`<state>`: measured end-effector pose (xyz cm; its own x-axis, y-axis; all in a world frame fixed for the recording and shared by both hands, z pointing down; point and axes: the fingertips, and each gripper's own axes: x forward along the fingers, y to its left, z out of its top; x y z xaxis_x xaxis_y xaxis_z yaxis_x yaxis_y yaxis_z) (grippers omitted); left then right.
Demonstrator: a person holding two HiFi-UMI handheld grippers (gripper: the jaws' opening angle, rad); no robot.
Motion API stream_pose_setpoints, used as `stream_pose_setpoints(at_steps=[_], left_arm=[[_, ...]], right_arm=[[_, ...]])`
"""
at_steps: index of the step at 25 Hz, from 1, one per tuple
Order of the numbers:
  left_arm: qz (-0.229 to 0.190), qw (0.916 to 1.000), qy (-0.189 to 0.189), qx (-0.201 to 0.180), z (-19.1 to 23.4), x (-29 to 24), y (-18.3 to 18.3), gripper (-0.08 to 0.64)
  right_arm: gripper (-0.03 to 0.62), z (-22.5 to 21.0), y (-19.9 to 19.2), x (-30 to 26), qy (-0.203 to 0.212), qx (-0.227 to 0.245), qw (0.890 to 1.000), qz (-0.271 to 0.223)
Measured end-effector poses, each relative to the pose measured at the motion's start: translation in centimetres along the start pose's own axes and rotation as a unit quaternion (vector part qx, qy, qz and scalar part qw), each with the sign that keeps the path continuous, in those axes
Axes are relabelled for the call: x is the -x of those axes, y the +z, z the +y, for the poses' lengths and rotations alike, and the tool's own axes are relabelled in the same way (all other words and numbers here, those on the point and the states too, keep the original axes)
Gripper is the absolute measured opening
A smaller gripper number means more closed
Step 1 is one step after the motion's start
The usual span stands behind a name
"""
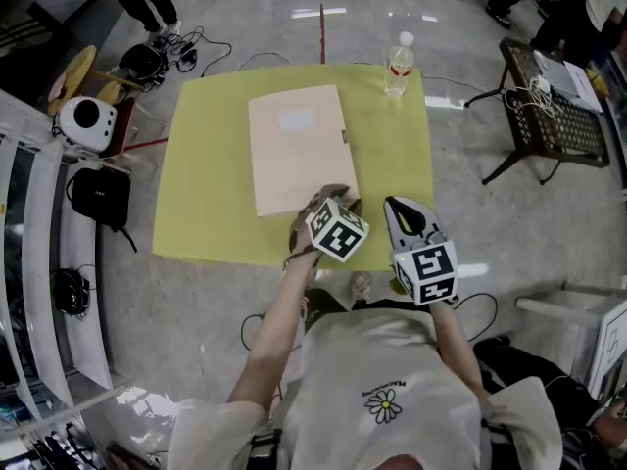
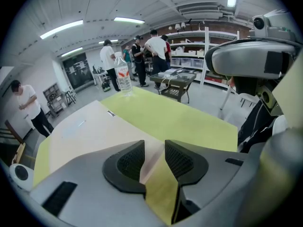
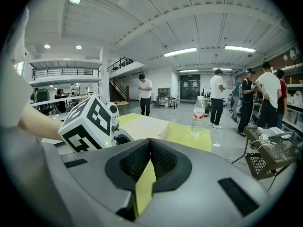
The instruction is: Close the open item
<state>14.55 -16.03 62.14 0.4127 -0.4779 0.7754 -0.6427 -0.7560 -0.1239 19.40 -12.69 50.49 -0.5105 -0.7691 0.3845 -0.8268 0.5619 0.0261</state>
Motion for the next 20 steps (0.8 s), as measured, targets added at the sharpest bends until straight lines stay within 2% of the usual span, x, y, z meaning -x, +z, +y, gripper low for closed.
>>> stream_pose_setpoints(at_steps=[2, 4, 6, 10, 13, 15, 18, 20], left_arm=[[0.001, 1.0, -0.006, 0.005, 0.1, 0.2, -0.1, 0.14], [-0.006, 0.9994, -0.017, 0.03, 0.5, 1.0, 0.3, 0.115], [-0.031, 0.9974, -0.02, 0.061, 1.3, 2.4, 1.2, 0.115], [-0.098, 0.9906, 0.012, 0.095, 4.5, 5.8, 4.1, 0.094], [-0.135, 0.9834, 0.048, 0.111, 7.5, 8.1, 6.0, 0.019], [-0.178, 0.9727, 0.067, 0.134, 8.9, 10.3, 7.6, 0.015], [-0.254, 0.9484, 0.08, 0.172, 9.5, 14.2, 9.8, 0.014], [-0.289, 0.9356, 0.098, 0.177, 9.5, 16.7, 10.6, 0.014]], right_arm=[[0.014, -0.2, 0.0, 0.1, -0.003, -0.002, 1.0, -0.003], [0.014, -0.3, 0.0, 0.3, -0.005, -0.003, 1.0, -0.003], [0.014, -0.4, -0.1, 0.6, -0.006, -0.004, 1.0, -0.002], [0.014, -0.4, -0.1, 0.6, -0.007, -0.005, 1.0, -0.001], [0.014, -0.6, 0.3, 0.4, -0.009, -0.005, 1.0, -0.006], [0.014, -0.7, 0.7, 0.4, -0.011, -0.006, 1.0, -0.013], [0.014, -1.1, 1.4, 0.6, -0.015, -0.004, 1.0, -0.02], [0.014, -1.2, 2.0, 0.8, -0.019, -0.003, 0.999, -0.026]])
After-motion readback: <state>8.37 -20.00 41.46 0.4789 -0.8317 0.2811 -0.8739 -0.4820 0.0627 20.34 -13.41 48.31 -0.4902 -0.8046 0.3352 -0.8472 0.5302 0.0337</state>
